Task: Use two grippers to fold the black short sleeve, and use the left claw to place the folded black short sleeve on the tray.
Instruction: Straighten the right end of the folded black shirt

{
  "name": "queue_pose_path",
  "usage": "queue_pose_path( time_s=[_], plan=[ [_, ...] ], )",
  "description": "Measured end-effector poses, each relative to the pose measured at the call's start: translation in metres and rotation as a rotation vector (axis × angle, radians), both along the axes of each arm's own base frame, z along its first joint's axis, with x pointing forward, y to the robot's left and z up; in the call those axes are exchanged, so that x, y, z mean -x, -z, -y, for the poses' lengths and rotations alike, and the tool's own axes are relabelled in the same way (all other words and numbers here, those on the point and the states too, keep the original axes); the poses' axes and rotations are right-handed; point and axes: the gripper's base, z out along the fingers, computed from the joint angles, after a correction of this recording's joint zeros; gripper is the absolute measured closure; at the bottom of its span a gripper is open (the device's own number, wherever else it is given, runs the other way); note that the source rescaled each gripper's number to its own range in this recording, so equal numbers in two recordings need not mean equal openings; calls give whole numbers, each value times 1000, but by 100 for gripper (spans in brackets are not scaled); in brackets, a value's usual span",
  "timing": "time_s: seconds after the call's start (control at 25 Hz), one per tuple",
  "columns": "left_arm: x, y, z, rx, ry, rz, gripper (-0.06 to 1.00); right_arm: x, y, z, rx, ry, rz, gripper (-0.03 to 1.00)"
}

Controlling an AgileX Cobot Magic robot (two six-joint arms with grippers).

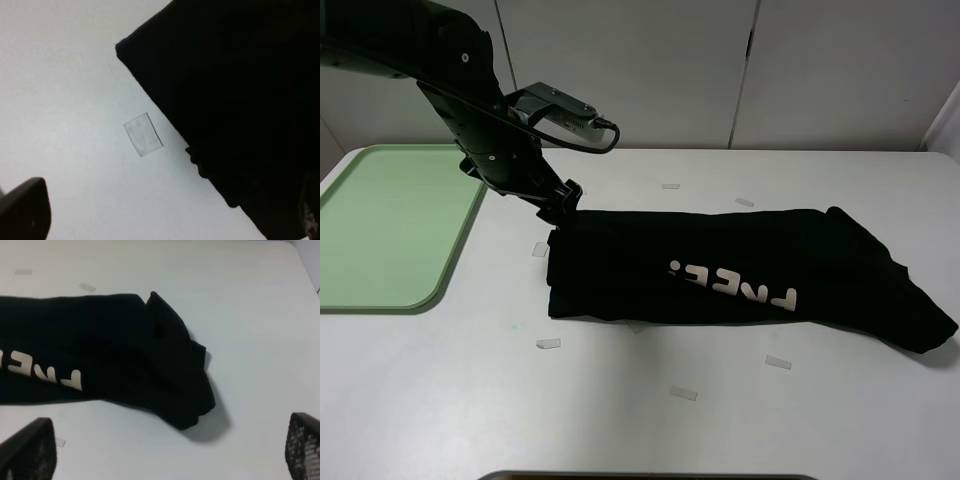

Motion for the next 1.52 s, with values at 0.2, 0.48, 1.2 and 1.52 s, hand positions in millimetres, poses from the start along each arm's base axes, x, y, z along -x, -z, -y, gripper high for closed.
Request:
queue_pose_path(
  time_s=[0.2, 0.48, 1.2, 1.52],
  plan=[
    [0, 0, 0, 0, 0, 0, -5, 0, 3, 2, -2, 33, 47, -3],
    [0, 0, 0, 0, 0, 0, -5, -7, 6, 4, -12, 48, 83, -3],
    [-1, 0, 0, 5, 1, 9, -5, -7, 7, 4, -20, 52, 86, -3],
    [1, 0, 1, 11, 5, -6, -5, -7, 7, 4, -20, 52, 86, -3]
  ],
)
